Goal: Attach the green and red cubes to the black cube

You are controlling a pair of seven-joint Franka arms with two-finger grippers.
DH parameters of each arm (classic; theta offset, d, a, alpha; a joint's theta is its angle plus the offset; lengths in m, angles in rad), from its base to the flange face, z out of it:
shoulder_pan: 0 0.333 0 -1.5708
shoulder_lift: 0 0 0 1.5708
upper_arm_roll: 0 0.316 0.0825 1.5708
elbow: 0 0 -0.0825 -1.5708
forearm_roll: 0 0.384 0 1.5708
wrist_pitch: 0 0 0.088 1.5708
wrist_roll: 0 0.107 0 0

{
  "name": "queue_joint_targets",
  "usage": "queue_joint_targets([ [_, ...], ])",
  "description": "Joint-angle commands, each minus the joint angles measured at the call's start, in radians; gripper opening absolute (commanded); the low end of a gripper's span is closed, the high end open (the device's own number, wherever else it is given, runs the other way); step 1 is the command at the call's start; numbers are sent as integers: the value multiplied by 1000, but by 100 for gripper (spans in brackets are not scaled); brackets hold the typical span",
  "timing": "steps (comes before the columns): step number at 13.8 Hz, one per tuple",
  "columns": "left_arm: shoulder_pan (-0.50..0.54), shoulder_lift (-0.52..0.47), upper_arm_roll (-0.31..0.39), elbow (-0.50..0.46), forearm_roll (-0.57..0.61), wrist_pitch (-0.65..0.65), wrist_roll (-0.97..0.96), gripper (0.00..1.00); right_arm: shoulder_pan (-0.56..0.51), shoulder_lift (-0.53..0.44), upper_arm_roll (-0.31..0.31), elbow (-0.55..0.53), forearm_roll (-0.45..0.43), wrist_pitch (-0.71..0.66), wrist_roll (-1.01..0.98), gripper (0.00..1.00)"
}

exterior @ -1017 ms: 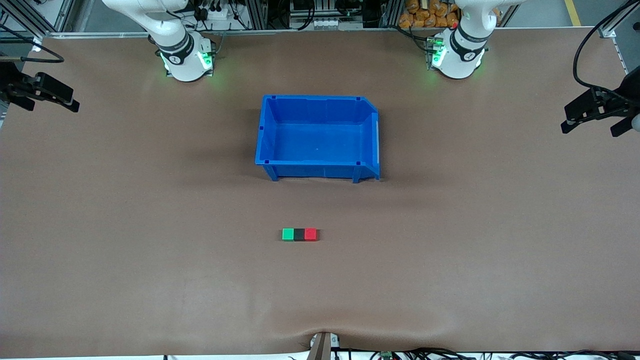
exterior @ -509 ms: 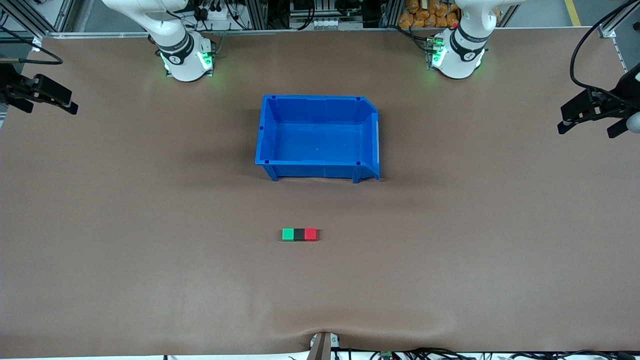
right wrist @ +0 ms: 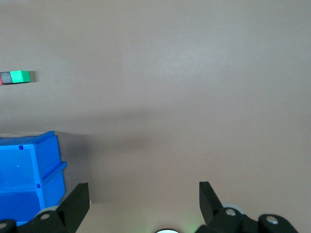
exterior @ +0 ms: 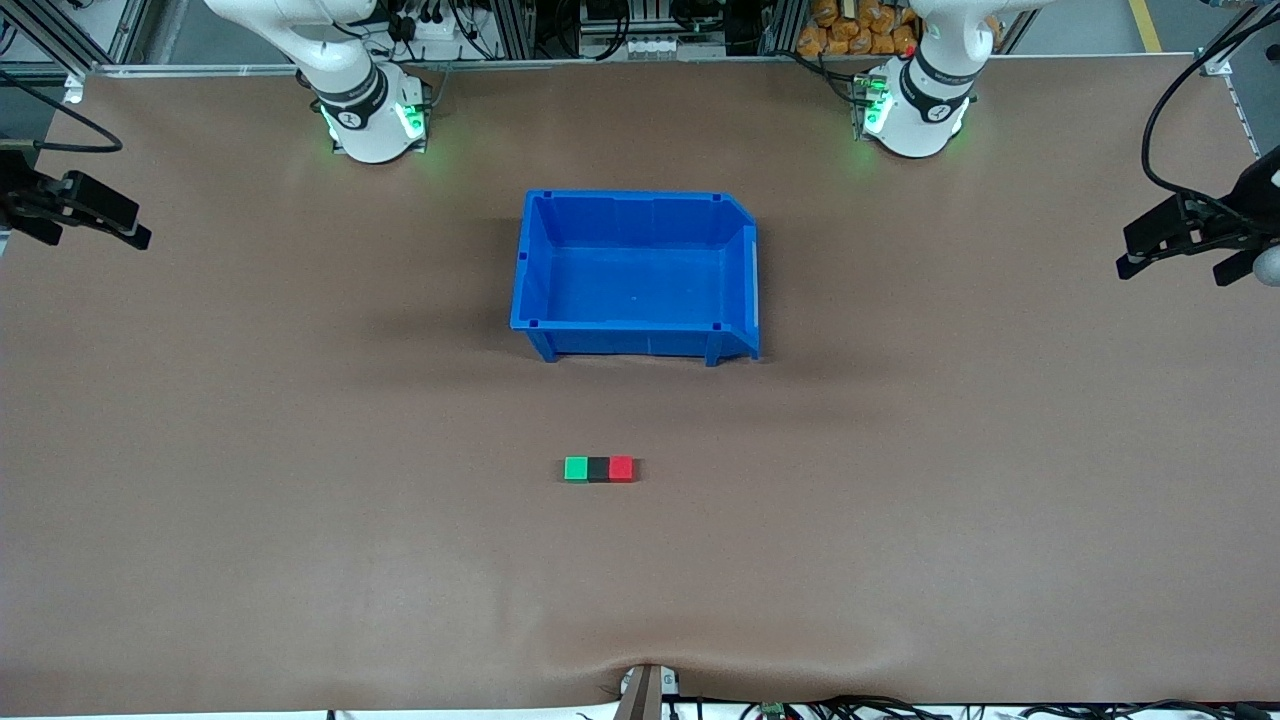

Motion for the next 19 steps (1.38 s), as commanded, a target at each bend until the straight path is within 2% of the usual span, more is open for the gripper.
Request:
queue_joint_targets([
  [1, -5, -10, 7, 10, 0, -22, -9, 100, -14, -8, 17, -16, -2, 3, -1, 100],
  [3, -16, -10, 19, 9, 0, -30, -56, 100, -14, -6, 17, -30, -2, 8, 1, 100],
  [8, -122, -18, 122, 9, 6, -30, -55, 100, -14, -8, 18, -33, 4, 0, 1, 100],
  [19, -127, -7, 116, 15, 9, -37, -58, 100, -6, 6, 21, -39, 12, -12, 16, 100],
])
